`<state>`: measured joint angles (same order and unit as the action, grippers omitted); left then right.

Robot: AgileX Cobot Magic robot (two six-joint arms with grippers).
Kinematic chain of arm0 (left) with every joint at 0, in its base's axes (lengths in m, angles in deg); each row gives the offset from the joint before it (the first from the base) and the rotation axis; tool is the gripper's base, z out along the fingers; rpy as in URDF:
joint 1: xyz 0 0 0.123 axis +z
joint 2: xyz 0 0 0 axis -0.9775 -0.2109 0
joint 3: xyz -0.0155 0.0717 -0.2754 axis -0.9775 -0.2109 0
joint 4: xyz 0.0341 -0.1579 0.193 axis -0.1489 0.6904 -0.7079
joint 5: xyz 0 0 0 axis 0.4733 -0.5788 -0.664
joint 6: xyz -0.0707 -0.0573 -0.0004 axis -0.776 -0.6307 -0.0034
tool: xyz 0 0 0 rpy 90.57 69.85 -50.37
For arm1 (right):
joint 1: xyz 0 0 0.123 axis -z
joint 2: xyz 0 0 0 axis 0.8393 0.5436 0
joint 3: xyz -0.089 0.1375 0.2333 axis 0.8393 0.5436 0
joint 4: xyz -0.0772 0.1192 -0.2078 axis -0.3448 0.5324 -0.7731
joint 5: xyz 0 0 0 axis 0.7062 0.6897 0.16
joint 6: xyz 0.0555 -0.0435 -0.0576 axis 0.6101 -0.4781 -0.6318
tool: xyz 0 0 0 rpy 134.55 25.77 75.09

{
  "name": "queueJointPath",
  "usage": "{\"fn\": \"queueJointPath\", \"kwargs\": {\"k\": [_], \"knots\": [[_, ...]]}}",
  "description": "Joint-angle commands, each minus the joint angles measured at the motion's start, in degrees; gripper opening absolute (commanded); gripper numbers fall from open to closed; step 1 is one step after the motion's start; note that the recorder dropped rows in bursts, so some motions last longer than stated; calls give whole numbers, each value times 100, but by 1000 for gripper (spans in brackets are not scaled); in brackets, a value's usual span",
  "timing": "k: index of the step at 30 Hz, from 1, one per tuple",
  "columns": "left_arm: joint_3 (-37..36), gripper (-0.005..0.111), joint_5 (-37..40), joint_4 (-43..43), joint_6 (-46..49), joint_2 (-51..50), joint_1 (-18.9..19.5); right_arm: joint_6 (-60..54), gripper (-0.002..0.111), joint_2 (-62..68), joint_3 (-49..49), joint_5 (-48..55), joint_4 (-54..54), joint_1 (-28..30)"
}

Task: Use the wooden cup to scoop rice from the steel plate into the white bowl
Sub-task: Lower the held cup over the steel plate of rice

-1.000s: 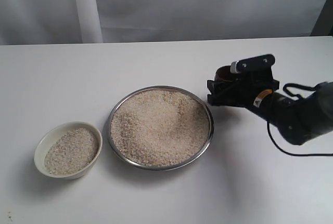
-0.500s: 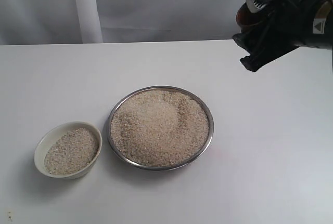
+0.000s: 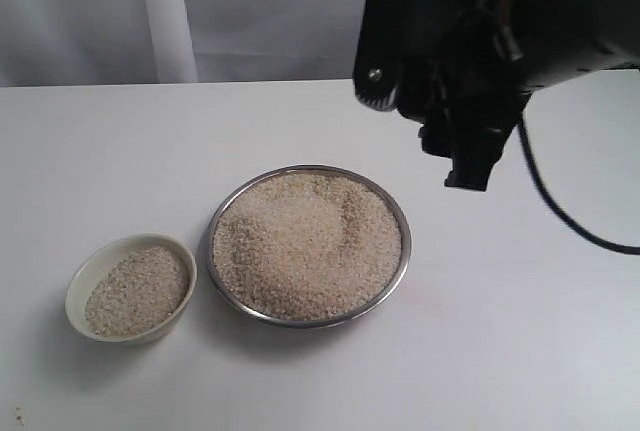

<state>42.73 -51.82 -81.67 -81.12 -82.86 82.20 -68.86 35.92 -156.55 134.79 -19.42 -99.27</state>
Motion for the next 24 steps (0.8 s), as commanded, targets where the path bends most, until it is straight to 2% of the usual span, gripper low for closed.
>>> {"fn": "queueJointPath", "kwargs": {"k": [1, 7, 13, 24], "knots": [[8, 0, -35, 33, -9, -2, -37, -85, 0, 800, -507, 493, -769, -351], [8, 0, -35, 33, -9, -2, -37, -85, 0, 2026, -1012, 860, -2220, -757], [8, 0, -35, 33, -9, -2, -37, -85, 0, 2957, -1079, 1331, -3401, -807], [8, 0, -35, 33, -9, -2, -37, -85, 0, 3801, -1079, 1122, -3668, -854]]}}
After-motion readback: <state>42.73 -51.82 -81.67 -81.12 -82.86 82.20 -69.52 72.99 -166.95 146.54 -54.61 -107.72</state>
